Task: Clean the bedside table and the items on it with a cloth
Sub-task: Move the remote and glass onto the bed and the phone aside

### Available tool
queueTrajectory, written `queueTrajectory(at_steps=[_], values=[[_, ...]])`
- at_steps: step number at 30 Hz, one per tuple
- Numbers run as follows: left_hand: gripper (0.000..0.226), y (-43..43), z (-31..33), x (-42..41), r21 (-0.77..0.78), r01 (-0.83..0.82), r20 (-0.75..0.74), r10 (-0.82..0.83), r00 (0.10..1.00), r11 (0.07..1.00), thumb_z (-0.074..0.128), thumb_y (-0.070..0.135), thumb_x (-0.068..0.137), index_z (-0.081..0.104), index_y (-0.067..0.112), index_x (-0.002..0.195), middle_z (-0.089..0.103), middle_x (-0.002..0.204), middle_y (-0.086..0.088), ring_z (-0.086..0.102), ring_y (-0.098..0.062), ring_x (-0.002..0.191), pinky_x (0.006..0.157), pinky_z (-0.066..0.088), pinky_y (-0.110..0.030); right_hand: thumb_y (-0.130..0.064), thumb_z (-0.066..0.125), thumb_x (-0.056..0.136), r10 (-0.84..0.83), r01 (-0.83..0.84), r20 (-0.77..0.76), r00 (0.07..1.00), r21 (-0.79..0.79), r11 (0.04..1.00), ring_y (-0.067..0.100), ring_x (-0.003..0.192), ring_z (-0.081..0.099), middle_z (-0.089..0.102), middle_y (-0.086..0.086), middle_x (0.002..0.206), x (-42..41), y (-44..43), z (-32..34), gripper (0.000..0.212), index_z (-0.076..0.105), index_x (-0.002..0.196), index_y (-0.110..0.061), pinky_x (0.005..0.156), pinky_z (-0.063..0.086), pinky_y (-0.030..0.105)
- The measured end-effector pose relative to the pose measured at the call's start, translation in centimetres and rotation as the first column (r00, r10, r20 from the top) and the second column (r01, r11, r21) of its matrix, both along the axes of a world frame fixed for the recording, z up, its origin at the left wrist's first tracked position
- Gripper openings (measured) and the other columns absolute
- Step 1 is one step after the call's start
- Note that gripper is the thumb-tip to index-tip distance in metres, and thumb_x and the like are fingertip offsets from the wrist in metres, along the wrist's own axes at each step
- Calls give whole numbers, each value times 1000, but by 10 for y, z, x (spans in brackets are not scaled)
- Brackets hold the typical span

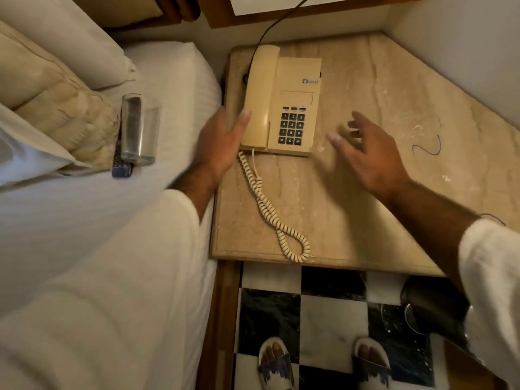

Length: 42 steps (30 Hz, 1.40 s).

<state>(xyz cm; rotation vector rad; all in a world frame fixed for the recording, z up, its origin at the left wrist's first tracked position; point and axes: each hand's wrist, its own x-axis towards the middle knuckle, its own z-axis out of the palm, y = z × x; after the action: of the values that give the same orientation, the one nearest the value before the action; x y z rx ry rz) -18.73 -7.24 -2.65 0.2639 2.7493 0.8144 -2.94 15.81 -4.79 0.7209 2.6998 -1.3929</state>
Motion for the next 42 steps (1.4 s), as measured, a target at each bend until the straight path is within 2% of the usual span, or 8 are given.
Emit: queueTrajectory(at_steps=[3,8,14,19,24,28,33,42], values=[[90,22,-13,-11,37,-19,208,11,978,999,40,79,95,45,13,156,53,156,-11,51,-31,143,119,42,-43,-45,58,105,-141,159,82,987,-288,944,28,133,60,60,12,149,-61,-15,5,64,46,155,-7,112,49,37],[104,46,-16,-6,168,-182,339,117,933,969,56,80,87,29,13,162,42,164,-9,45,-30,148,120,41,-46,-22,68,102,-212,246,129,969,-365,898,22,115,73,75,6,129,-73,-25,-2,34,69,134,-12,103,59,45],[66,22,3,57,303,-221,220,158,963,927,69,63,91,57,17,137,70,130,1,68,-14,112,92,58,-30,-12,74,96,-295,285,59,954,-491,823,15,109,75,78,1,120,-9,-46,24,33,73,128,-12,99,62,44],[27,-51,47,122,424,-273,193,209,959,864,71,59,91,62,46,113,77,101,24,74,6,88,67,59,-13,-13,84,85,-275,257,65,959,-604,755,17,98,78,80,-2,104,44,-98,65,32,75,116,-16,90,65,40],[33,-139,88,165,335,-373,93,364,927,865,67,75,78,66,54,104,73,97,37,71,14,84,58,51,-4,-6,90,76,-143,167,96,985,-729,664,7,75,71,75,0,88,72,-169,90,34,72,103,-14,75,64,23],[46,-210,101,174,224,-482,4,494,869,847,62,89,68,68,58,102,74,95,34,72,8,81,67,56,-24,-8,93,74,-4,105,133,991,-759,642,18,82,73,73,8,95,70,-232,94,40,67,103,-16,77,66,31],[52,-273,100,160,151,-538,-12,545,838,830,58,98,65,68,60,98,75,94,27,76,-15,84,71,63,-42,-21,93,77,109,5,104,989,-743,669,4,86,69,69,-8,96,45,-293,86,41,63,105,-26,69,57,11],[62,-320,33,140,61,-487,52,484,873,871,58,81,84,59,40,131,73,116,2,72,-18,99,75,56,-30,-11,88,83,201,-43,178,963,-637,770,21,100,71,66,-2,99,10,-341,49,42,54,108,-14,91,63,37]])
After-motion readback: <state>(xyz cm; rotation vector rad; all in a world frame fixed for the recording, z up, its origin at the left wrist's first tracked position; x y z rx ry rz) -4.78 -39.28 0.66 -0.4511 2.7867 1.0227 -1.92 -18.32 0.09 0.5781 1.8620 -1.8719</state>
